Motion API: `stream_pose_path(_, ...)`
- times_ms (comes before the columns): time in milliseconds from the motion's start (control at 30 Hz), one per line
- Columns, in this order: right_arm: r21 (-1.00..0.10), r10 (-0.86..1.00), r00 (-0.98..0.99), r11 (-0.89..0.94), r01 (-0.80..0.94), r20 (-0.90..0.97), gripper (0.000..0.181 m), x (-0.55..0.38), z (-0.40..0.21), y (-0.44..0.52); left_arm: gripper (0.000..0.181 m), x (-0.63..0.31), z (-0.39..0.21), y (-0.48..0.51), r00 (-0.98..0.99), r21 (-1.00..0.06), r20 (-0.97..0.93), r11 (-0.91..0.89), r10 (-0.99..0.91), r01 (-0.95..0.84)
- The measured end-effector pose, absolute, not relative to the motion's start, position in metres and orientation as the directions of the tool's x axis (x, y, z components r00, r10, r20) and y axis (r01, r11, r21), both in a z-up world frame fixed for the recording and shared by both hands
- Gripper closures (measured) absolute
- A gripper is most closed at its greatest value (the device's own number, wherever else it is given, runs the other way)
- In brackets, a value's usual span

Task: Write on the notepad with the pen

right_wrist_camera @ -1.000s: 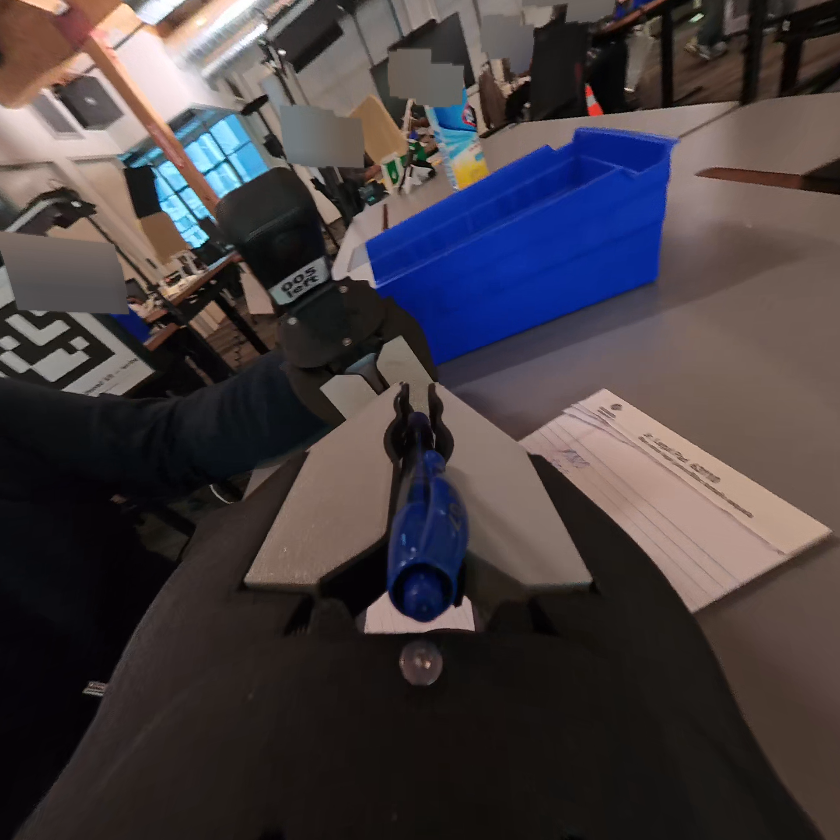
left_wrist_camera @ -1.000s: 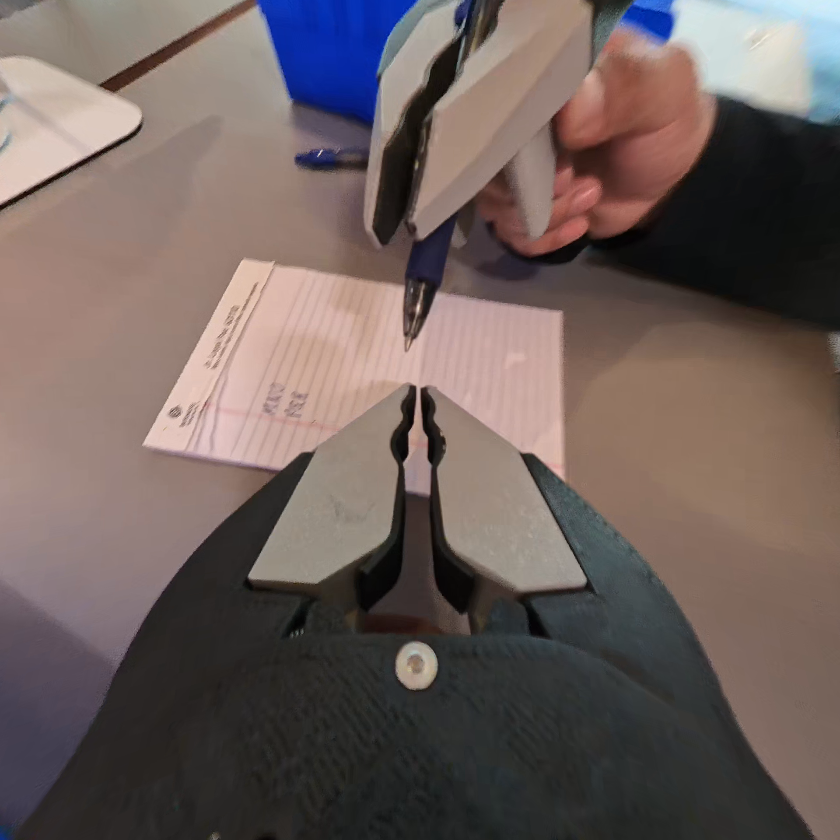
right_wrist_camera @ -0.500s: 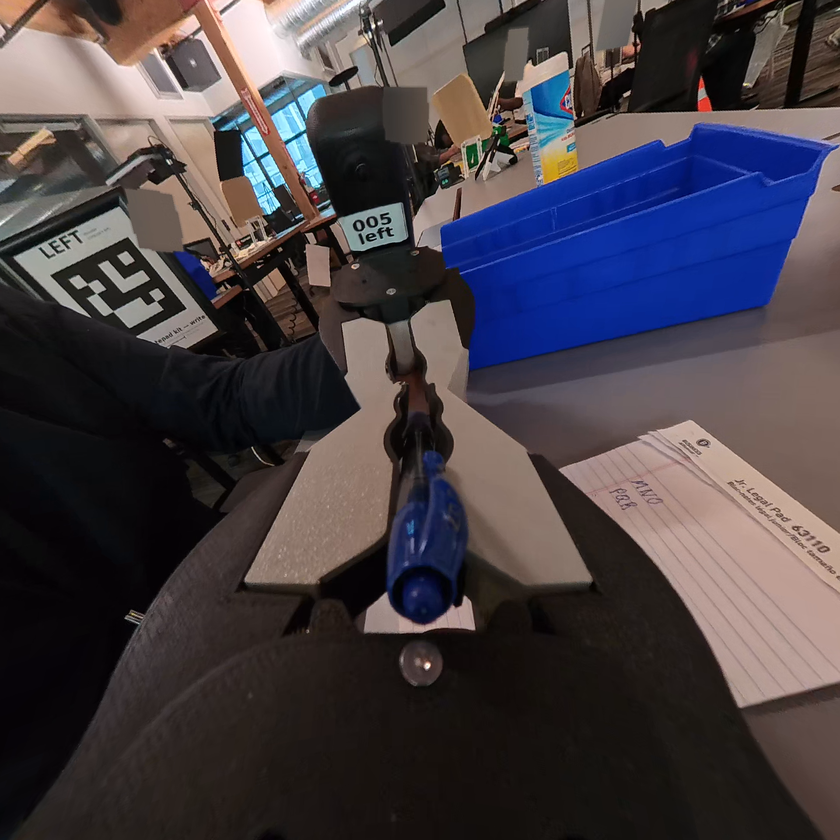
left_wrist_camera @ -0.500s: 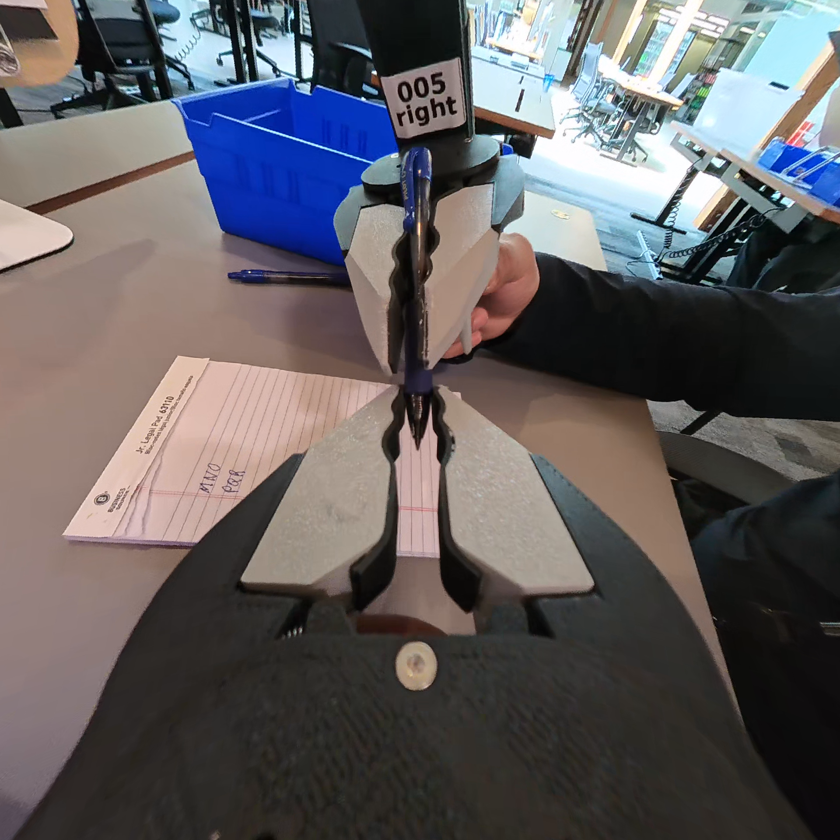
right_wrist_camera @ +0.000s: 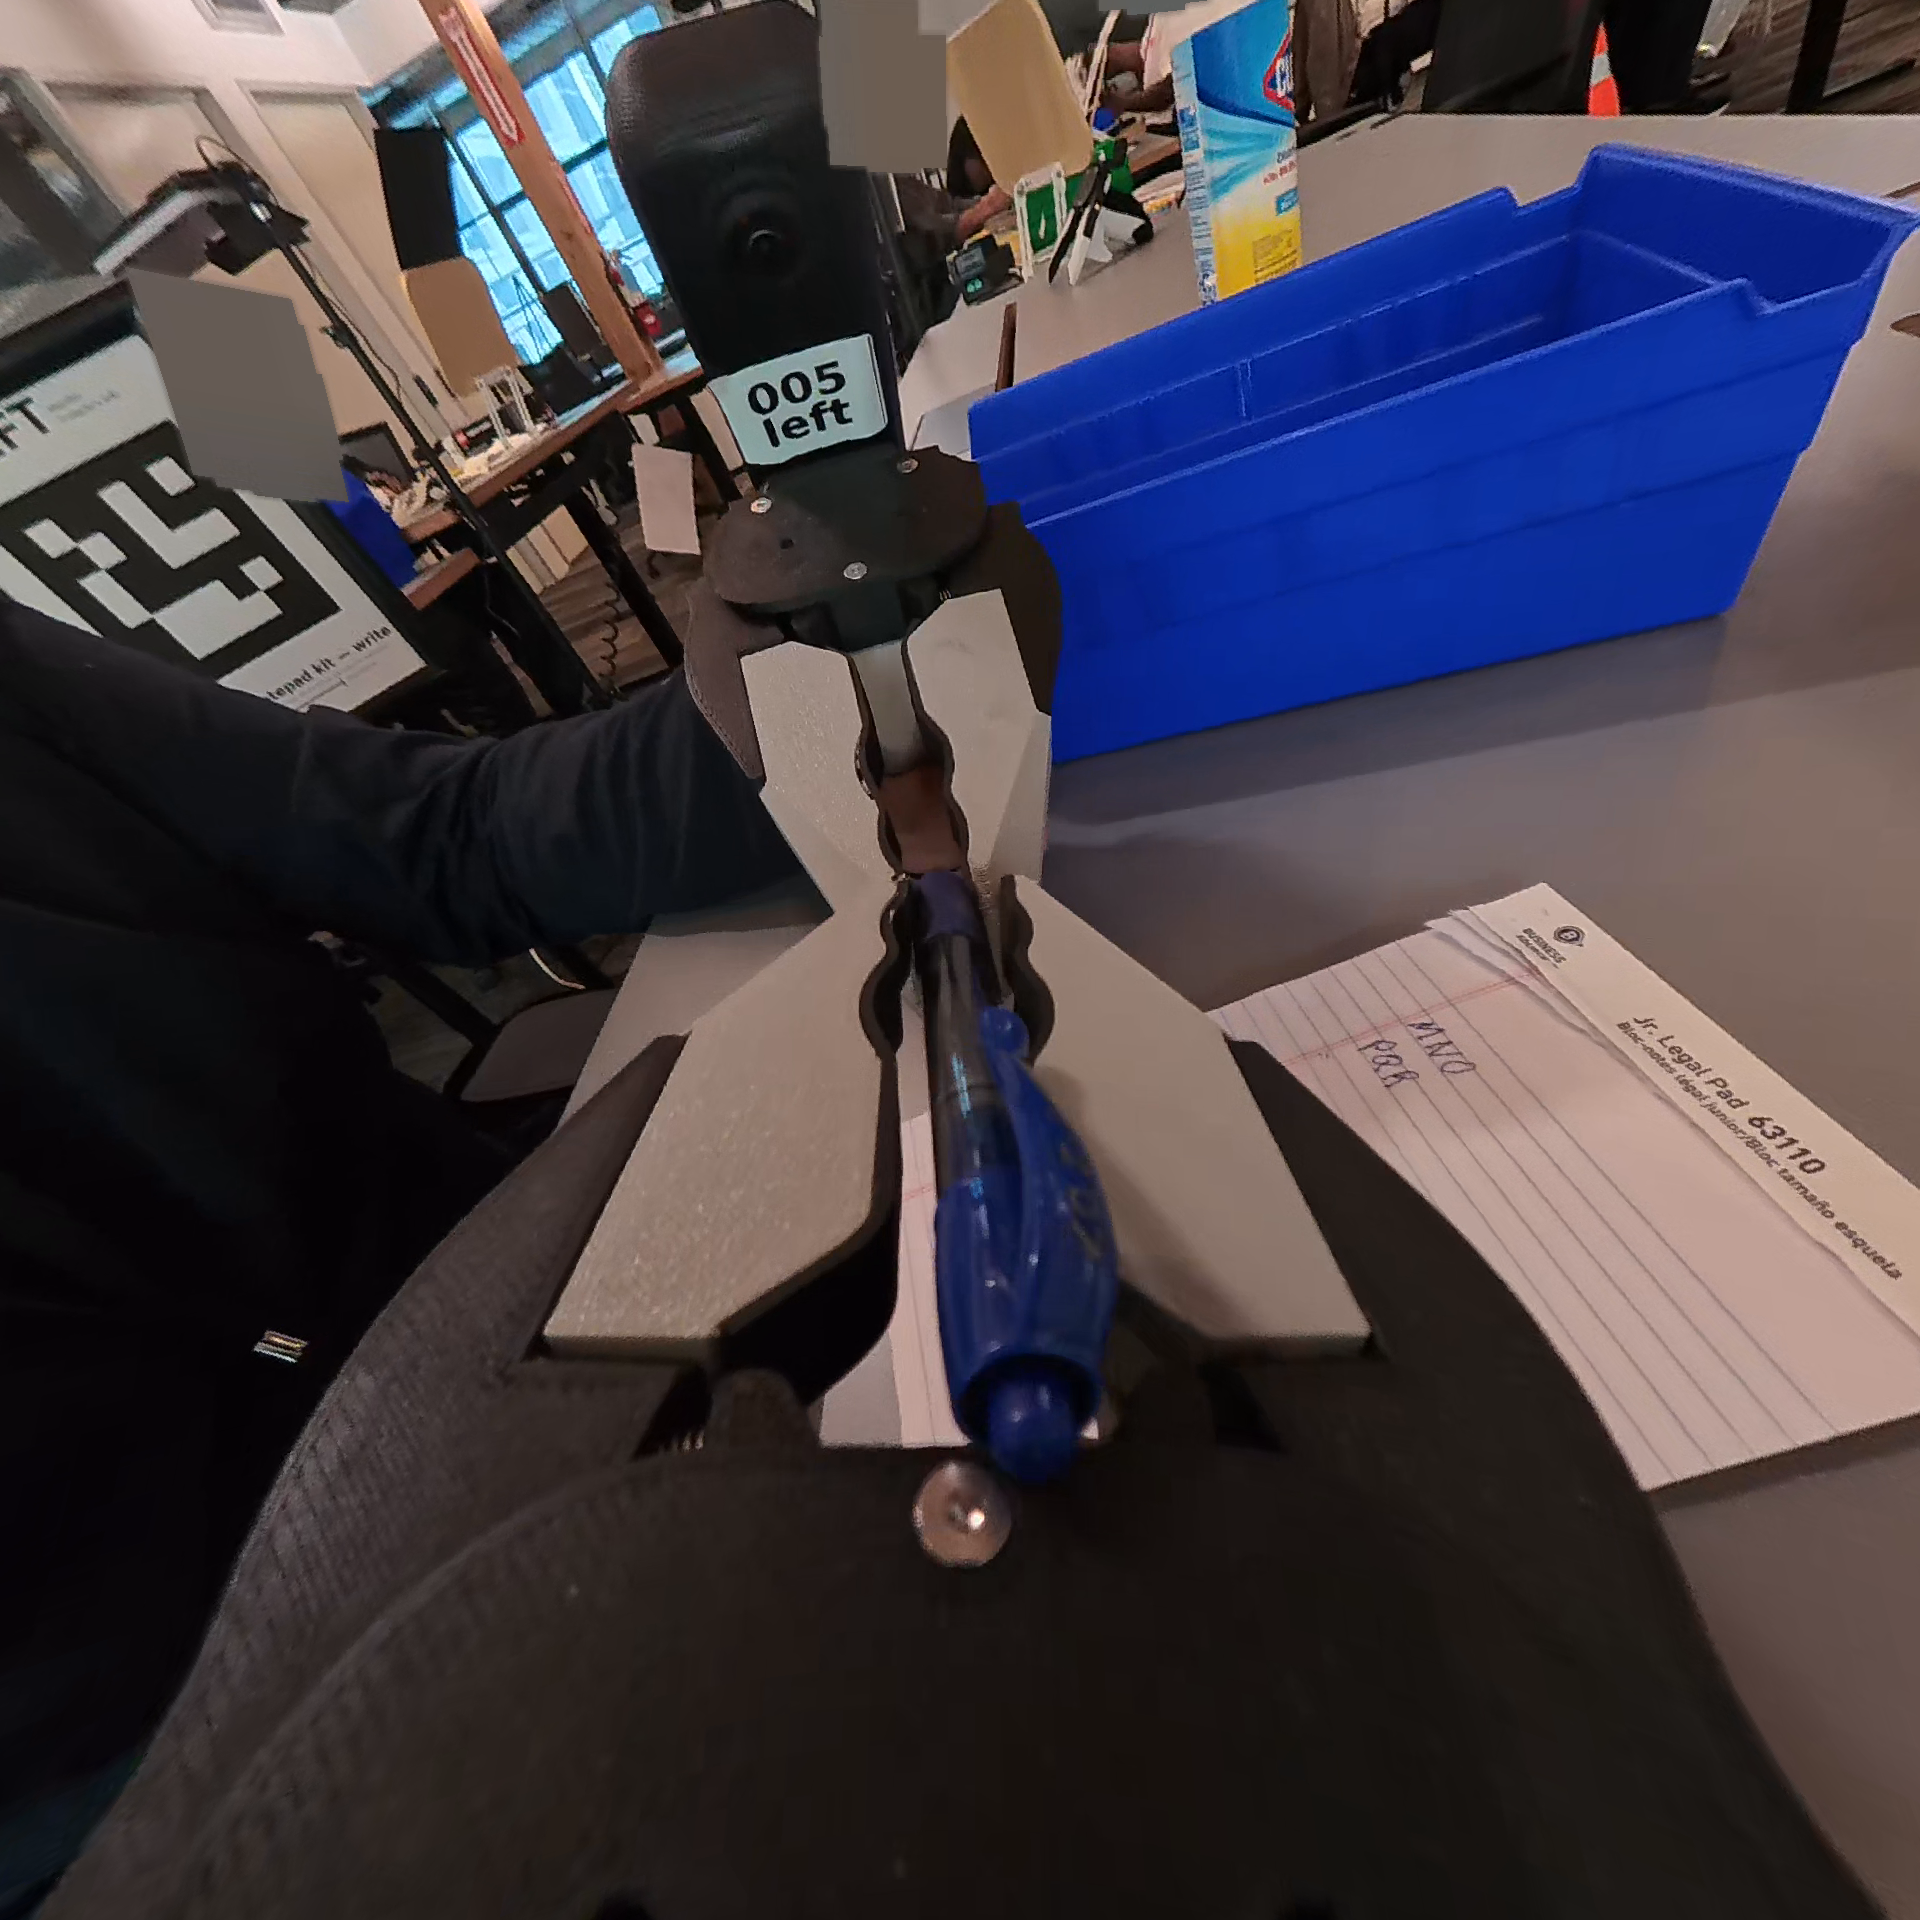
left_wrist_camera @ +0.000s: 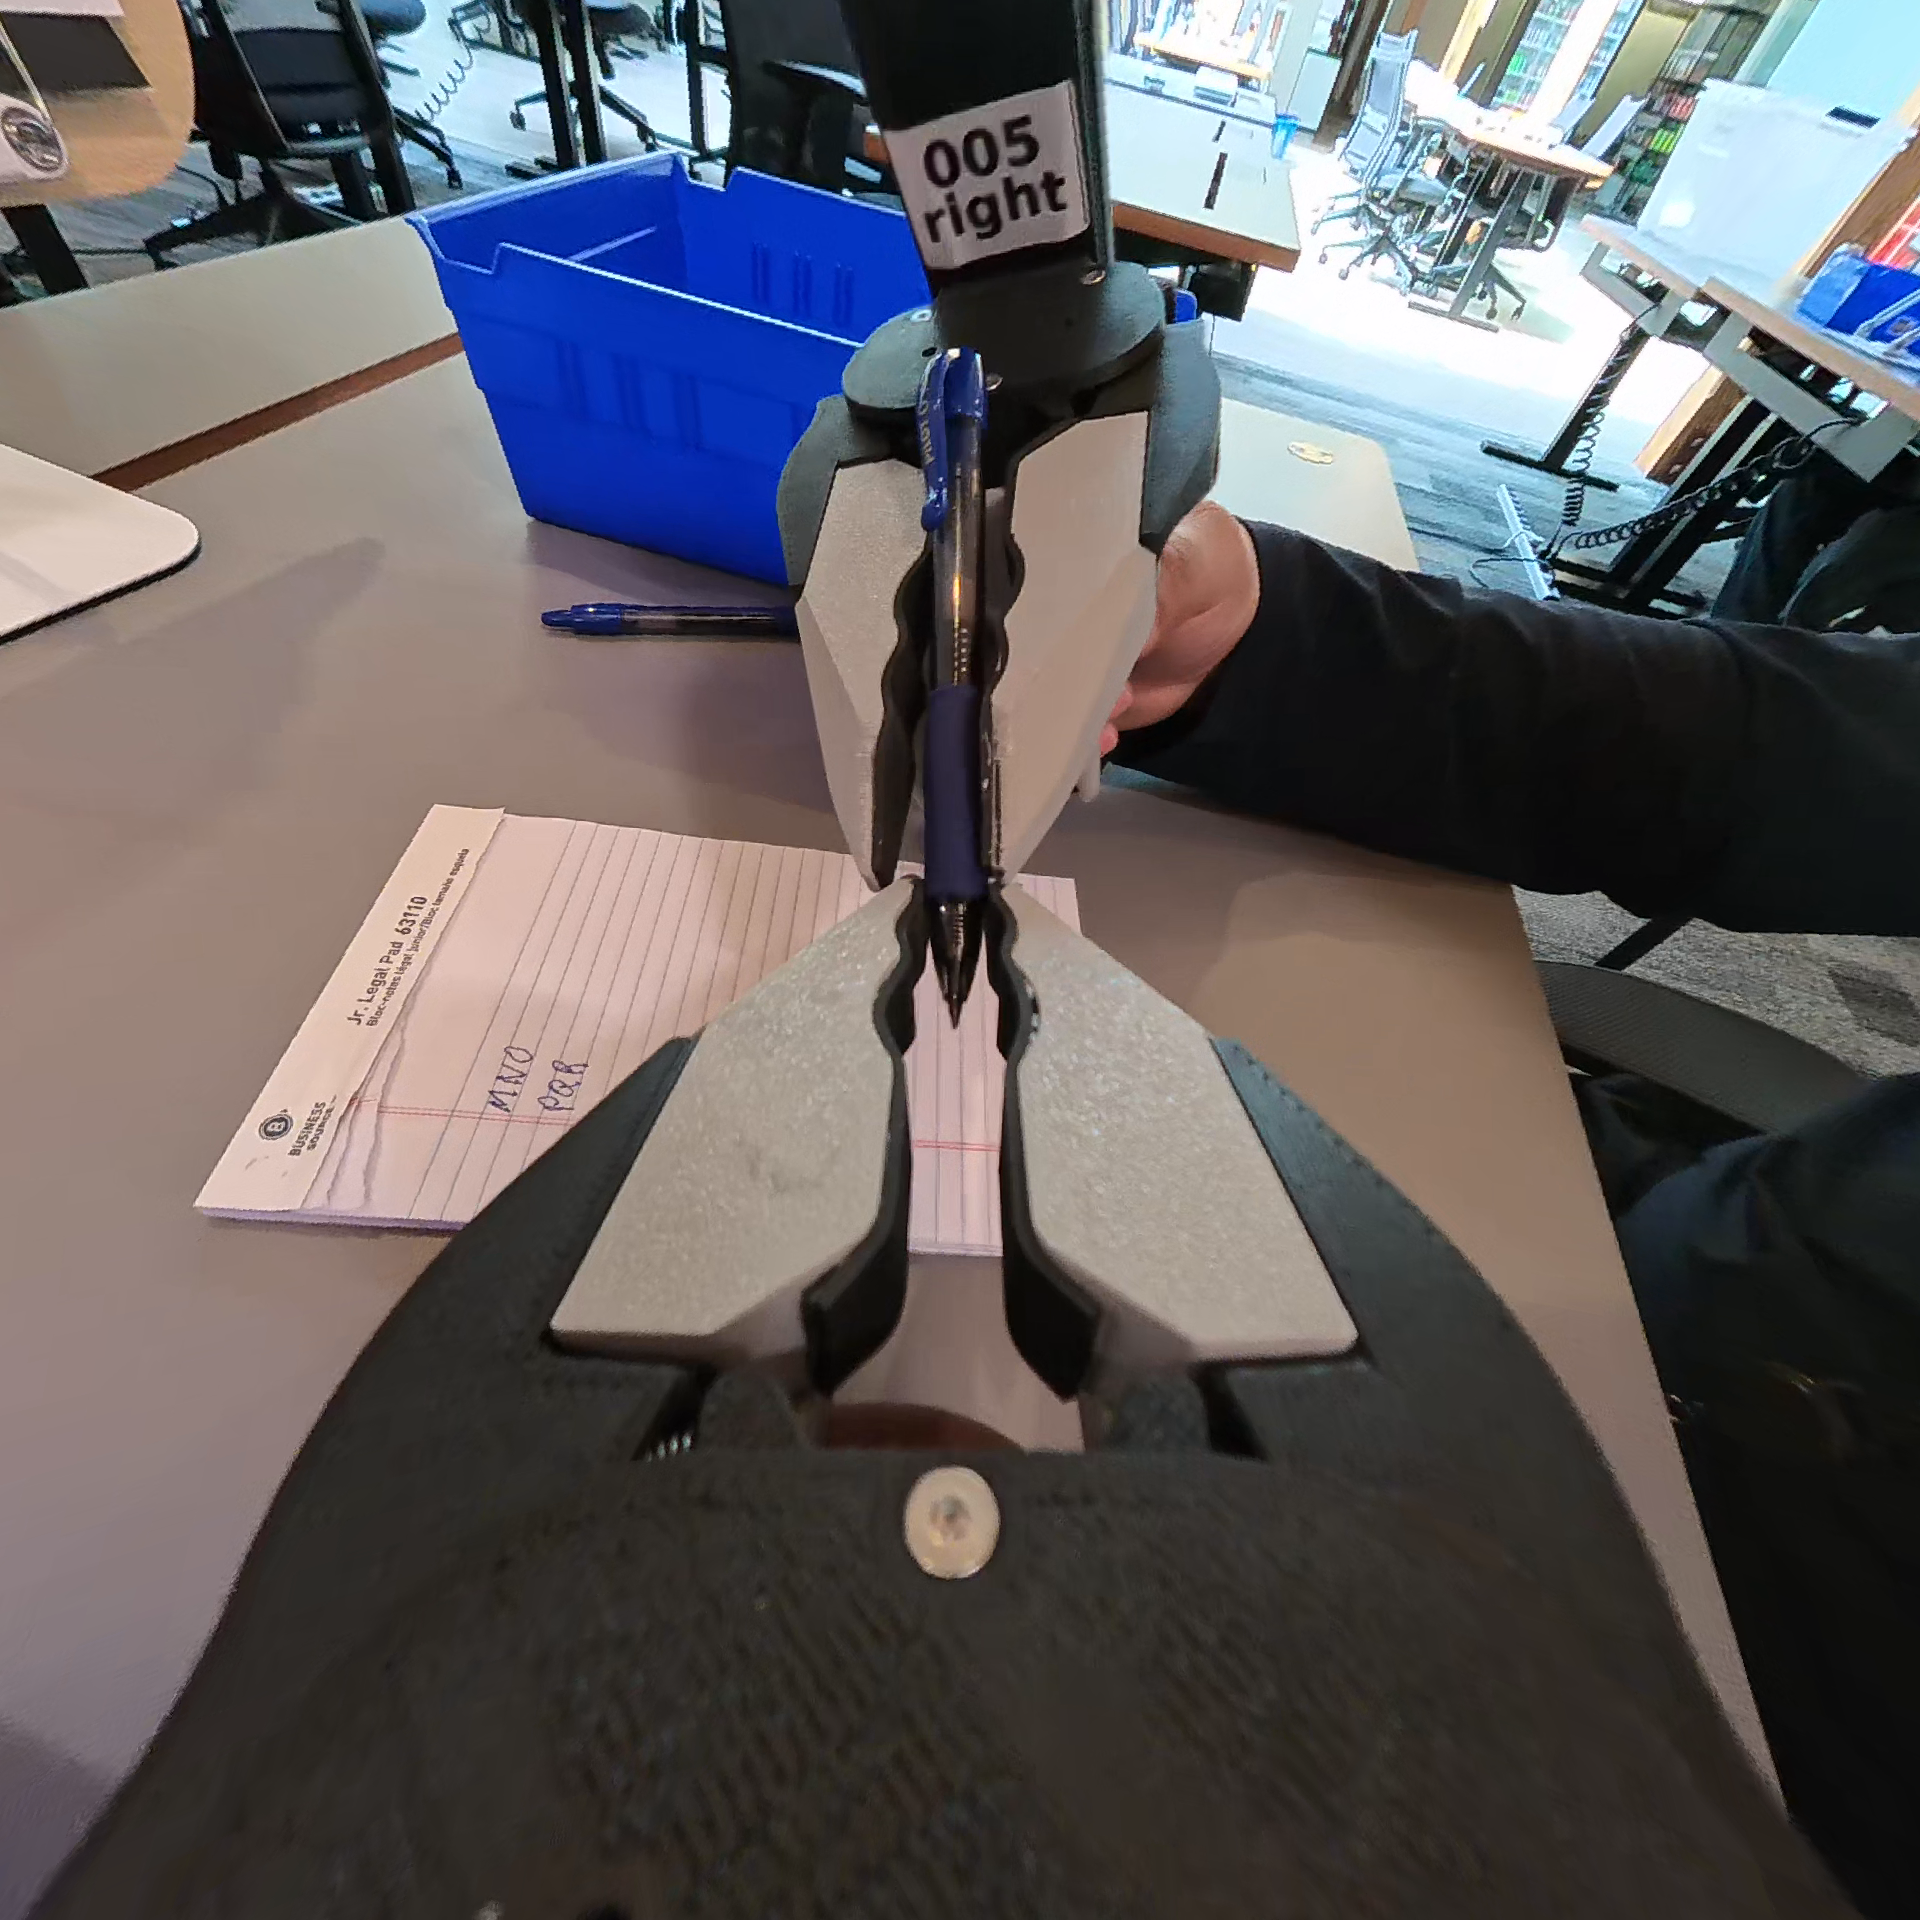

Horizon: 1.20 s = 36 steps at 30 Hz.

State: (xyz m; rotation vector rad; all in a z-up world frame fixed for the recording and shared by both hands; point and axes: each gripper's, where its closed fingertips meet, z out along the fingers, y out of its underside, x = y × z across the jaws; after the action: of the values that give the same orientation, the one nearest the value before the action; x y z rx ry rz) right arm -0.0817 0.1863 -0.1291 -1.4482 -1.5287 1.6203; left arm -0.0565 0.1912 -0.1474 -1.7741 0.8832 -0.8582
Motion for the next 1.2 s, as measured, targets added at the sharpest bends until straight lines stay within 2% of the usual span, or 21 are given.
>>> stream_pose_path(167,-0.898,0.843,-0.347,-0.310,0.312,-0.411,0.167,-0.082,-0.128,0.184,0.174,-0.054,-0.149,0.189,0.486,-0.935,0.154,-0.286,-0.860,-0.209)
stream_pose_path(1200,-0.931,0.913,-0.280,-0.211,0.297,-0.296,0.173,-0.086,-0.133,0.191,0.173,-0.060,-0.157,0.200,0.556,-0.922,0.131,-0.307,-0.821,-0.237)
